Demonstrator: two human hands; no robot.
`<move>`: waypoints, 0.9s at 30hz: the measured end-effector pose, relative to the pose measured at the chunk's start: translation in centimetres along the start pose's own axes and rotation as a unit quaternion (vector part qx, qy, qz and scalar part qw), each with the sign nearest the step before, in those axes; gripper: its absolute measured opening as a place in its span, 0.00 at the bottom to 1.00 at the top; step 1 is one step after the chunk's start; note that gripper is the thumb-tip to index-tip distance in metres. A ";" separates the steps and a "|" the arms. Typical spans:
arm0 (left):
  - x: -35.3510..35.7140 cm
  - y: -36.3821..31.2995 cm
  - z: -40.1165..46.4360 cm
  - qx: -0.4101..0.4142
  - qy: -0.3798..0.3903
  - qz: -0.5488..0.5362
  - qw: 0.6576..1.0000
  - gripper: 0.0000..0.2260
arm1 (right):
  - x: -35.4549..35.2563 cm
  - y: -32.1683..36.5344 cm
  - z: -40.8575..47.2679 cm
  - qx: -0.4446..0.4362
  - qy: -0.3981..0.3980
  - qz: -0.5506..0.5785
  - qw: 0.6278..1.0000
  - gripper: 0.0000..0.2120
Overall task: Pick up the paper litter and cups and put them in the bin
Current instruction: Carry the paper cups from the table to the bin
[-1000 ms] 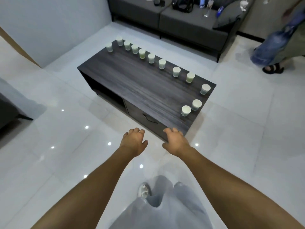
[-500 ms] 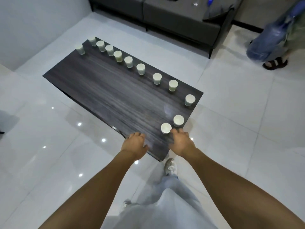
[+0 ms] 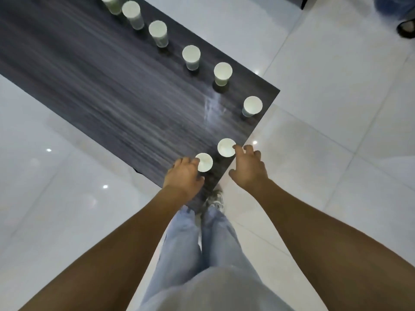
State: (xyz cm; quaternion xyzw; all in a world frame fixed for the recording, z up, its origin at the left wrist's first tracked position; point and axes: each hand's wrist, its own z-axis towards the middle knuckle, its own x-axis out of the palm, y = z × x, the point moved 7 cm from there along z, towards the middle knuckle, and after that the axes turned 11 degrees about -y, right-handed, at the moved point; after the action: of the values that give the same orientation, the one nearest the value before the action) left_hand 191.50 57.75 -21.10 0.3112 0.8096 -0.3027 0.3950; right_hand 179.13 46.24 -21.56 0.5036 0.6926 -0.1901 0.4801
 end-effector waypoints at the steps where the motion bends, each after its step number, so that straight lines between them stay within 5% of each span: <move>1: 1.0 -0.1 1.1 0.002 0.001 -0.001 1.000 0.25 | 0.9 -0.2 1.2 0.002 0.001 0.004 1.000 0.30; 9: 7.6 -1.7 8.4 0.082 -0.032 0.057 0.994 0.30 | 7.2 -0.7 9.6 -0.053 -0.007 -0.038 0.998 0.37; 14: 11.7 -1.4 9.6 0.102 0.010 0.121 0.987 0.33 | 10.2 -0.6 10.7 -0.089 0.015 -0.041 0.995 0.35; 18: 12.1 -0.8 9.2 0.123 -0.005 0.131 0.984 0.24 | 10.8 -1.3 9.7 -0.058 0.001 0.004 0.998 0.33; 27: 4.9 -1.8 5.4 0.157 0.009 0.124 0.980 0.26 | 5.9 -2.9 1.2 0.076 -0.047 0.084 0.992 0.31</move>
State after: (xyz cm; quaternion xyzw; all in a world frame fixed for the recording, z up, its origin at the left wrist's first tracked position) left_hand 190.19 53.89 -27.42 0.4704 0.7104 -0.3719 0.3685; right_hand 176.94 47.16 -27.75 0.5856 0.6082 -0.2246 0.4865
